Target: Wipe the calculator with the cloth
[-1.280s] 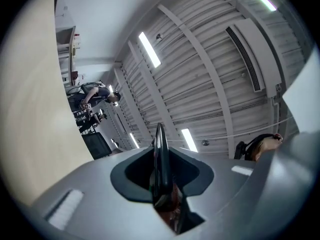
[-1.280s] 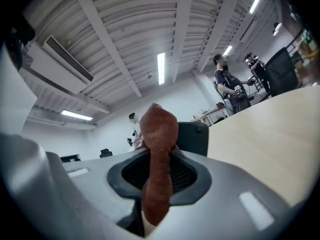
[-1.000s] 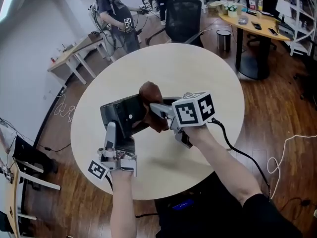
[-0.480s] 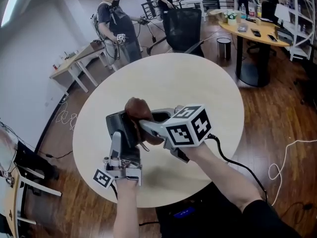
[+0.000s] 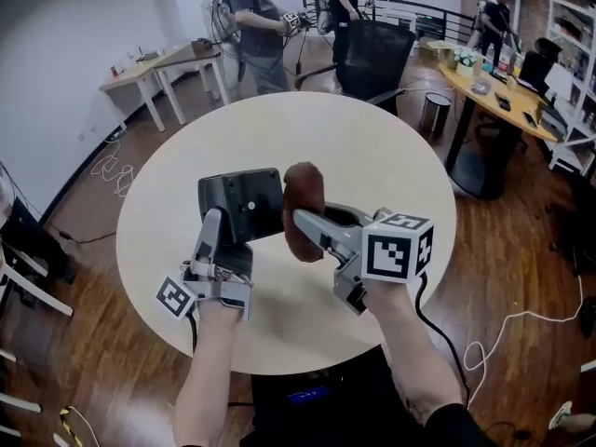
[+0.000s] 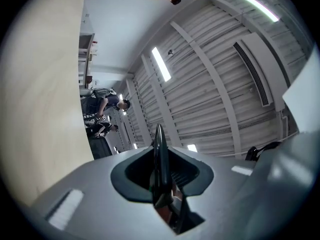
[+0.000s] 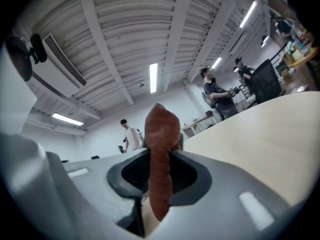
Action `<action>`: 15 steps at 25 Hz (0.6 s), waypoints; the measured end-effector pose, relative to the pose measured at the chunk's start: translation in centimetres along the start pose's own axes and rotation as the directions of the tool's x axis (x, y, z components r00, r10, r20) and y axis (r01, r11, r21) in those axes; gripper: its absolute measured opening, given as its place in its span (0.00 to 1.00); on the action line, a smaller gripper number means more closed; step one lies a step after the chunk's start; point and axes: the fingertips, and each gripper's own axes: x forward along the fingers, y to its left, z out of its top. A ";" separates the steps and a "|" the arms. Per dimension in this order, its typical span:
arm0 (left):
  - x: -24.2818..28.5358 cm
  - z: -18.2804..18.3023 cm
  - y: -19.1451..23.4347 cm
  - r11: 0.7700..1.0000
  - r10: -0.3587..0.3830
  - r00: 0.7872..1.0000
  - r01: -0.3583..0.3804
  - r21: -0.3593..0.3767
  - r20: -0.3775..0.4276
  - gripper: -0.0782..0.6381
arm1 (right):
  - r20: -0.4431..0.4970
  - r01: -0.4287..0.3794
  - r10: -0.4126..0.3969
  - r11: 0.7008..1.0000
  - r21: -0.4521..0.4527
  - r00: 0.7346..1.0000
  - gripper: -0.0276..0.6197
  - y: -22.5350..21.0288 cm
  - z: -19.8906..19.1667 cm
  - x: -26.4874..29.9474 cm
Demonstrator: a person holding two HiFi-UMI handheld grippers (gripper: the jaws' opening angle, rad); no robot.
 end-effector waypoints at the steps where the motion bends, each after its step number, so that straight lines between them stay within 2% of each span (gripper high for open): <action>1: 0.0 0.1 0.0 1.000 0.003 1.000 -0.003 -0.004 0.004 0.23 | -0.018 -0.040 0.040 0.999 -0.013 0.999 0.18 1.7 -0.4 0.8; 3: 0.2 0.2 -0.2 1.000 -0.001 1.000 0.001 -0.013 0.004 0.23 | -0.075 -0.084 0.079 0.994 -0.065 0.994 0.18 4.1 -1.4 2.6; 5: 0.5 -0.1 -0.7 1.000 -0.018 1.000 0.018 -0.019 -0.002 0.23 | -0.129 -0.066 0.049 0.989 -0.133 0.990 0.18 4.4 -2.3 3.8; 7: 0.5 -0.4 -1.4 0.999 -0.038 0.999 0.038 -0.016 -0.012 0.23 | -0.154 -0.017 -0.009 0.985 -0.170 0.988 0.18 3.0 -2.9 4.1; 11: 0.3 -0.4 -1.7 0.999 -0.050 0.998 0.050 -0.003 -0.027 0.23 | -0.156 0.092 -0.116 0.984 -0.156 0.981 0.18 -1.4 -2.8 2.9; 15: 0.3 -0.6 -1.4 0.999 -0.047 0.999 0.047 -0.021 -0.001 0.23 | -0.152 0.219 -0.240 0.965 -0.143 0.959 0.18 -6.8 -2.7 0.7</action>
